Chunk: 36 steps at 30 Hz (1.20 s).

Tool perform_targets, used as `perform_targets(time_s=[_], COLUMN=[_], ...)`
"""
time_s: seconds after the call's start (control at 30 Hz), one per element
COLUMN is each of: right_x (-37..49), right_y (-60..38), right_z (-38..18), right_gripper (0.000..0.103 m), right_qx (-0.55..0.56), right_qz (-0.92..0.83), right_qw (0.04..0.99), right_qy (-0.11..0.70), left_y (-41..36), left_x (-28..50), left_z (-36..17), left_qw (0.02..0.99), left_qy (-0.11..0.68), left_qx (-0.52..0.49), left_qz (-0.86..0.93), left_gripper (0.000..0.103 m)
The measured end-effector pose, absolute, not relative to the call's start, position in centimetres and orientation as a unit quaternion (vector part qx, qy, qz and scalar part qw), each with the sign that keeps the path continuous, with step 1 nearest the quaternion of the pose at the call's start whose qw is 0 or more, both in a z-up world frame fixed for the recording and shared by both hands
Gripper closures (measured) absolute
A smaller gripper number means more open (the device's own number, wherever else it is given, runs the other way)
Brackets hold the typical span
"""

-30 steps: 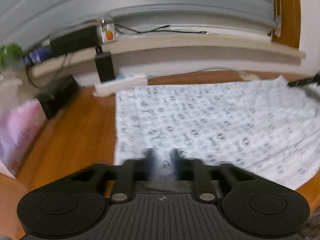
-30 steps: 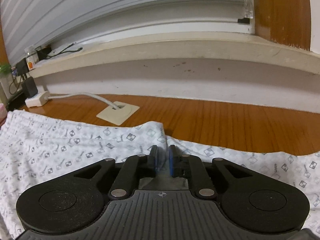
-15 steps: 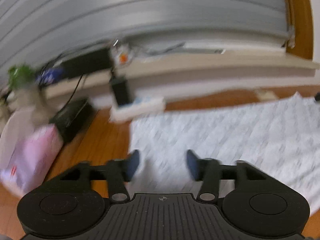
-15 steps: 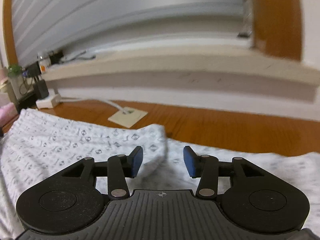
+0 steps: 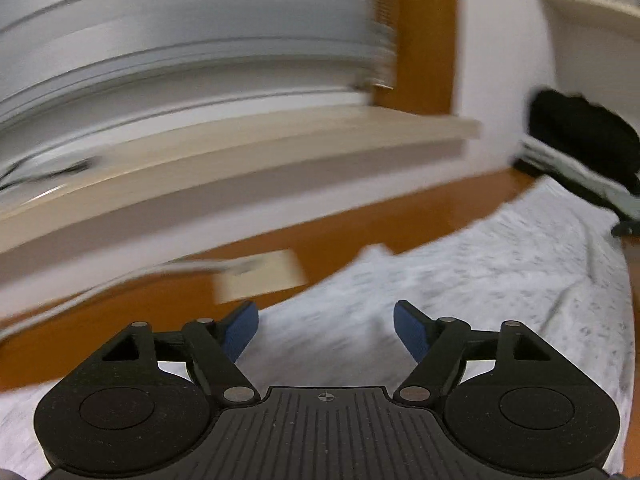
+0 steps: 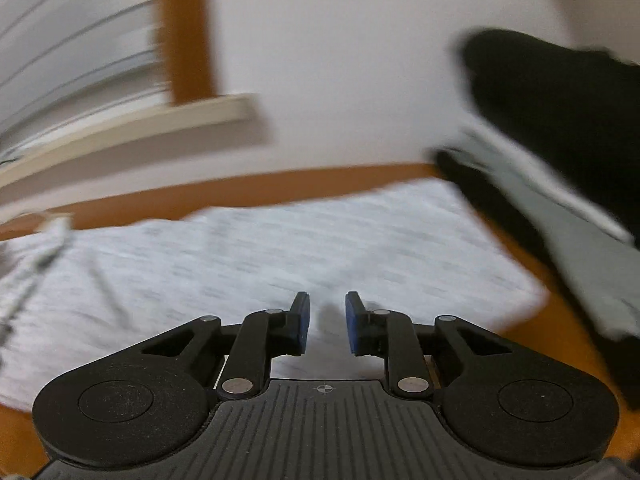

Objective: Fold clothes

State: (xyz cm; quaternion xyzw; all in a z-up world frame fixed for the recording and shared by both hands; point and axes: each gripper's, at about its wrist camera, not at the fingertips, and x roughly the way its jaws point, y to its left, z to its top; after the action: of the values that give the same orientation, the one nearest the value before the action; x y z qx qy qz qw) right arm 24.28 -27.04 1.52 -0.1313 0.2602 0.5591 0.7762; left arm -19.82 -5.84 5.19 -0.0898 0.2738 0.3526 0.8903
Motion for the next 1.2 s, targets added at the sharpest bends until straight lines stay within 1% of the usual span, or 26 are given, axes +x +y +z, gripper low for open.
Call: perform_targets(time_s=[0.03,0.07,0.13,0.17,0.23,0.33,0.4,0.47,0.53,0.7,0.77,0.83,0.87,0.9,0.93,1.0,1.2], right_x=[25.1,26.0,27.6,28.3,29.2,29.8,30.1,30.6,31.0,32.6,33.1,33.5,33.6,33.8,33.9,33.7,30.9], right_y=[-27.7,-28.3,-29.5,-30.1,-30.8,-30.8,-30.6,-30.3,-30.1,-29.0,-28.5,-27.9,-27.6,-27.3,-27.1,-26.7,-25.3], right_z=[1.2,0.9,0.3,0.1,-0.2,-0.3,-0.3,-0.4,-0.5,-0.5,-0.5,-0.6,-0.7,-0.7,-0.7,-0.5,1.8], right_gripper=[0.081,0.081,0.079,0.075,0.072,0.07,0.066,0.063,0.063,0.063,0.063,0.069,0.082,0.086,0.087,0.098,0.099], right_qx=[-0.125,-0.119,-0.107,-0.1,-0.085,-0.075,-0.071,-0.058,-0.045,-0.015,-0.021,-0.031,-0.037,-0.042,-0.043,-0.044,-0.044], right_qz=[0.55,0.541,0.522,0.515,0.514,0.51,0.506,0.504,0.498,0.466,0.456,0.447,0.441,0.436,0.436,0.441,0.49], right_qw=[0.782,0.787,0.797,0.8,0.802,0.804,0.806,0.806,0.809,0.822,0.829,0.835,0.838,0.841,0.841,0.841,0.83], right_qy=[0.267,0.273,0.285,0.29,0.292,0.296,0.298,0.303,0.308,0.326,0.324,0.32,0.318,0.316,0.316,0.312,0.262], left_y=[-5.8,-5.8,-5.8,-5.7,-5.5,-5.5,-5.4,-5.5,-6.0,-5.6,-5.7,-5.7,-5.7,-5.6,-5.6,-5.6,-5.6], left_x=[-18.5,-17.2,-15.7,-15.3,-14.7,-14.3,-13.8,-13.2,-12.9,-13.2,-13.1,-13.1,-13.1,-13.1,-13.1,-13.2,-13.1], left_z=[4.9,4.6,3.9,3.6,2.8,2.0,1.8,1.6,1.5,1.4,1.4,1.4,1.5,1.5,1.5,1.5,1.4], left_qw=[0.893,0.895,0.904,0.905,0.907,0.909,0.904,0.902,0.901,0.902,0.902,0.902,0.902,0.901,0.901,0.901,0.9], left_qy=[0.281,0.287,0.285,0.286,0.287,0.29,0.301,0.311,0.317,0.313,0.315,0.315,0.315,0.315,0.315,0.315,0.315], left_qx=[-0.081,-0.072,-0.069,-0.075,-0.085,-0.092,-0.091,-0.082,-0.068,-0.077,-0.074,-0.074,-0.074,-0.074,-0.074,-0.074,-0.075], left_qz=[0.343,0.333,0.312,0.306,0.295,0.286,0.29,0.288,0.289,0.286,0.287,0.287,0.287,0.288,0.288,0.289,0.29], left_gripper=[0.026,0.031,0.035,0.039,0.043,0.042,0.04,0.033,0.033,0.031,0.031,0.031,0.03,0.03,0.03,0.03,0.029])
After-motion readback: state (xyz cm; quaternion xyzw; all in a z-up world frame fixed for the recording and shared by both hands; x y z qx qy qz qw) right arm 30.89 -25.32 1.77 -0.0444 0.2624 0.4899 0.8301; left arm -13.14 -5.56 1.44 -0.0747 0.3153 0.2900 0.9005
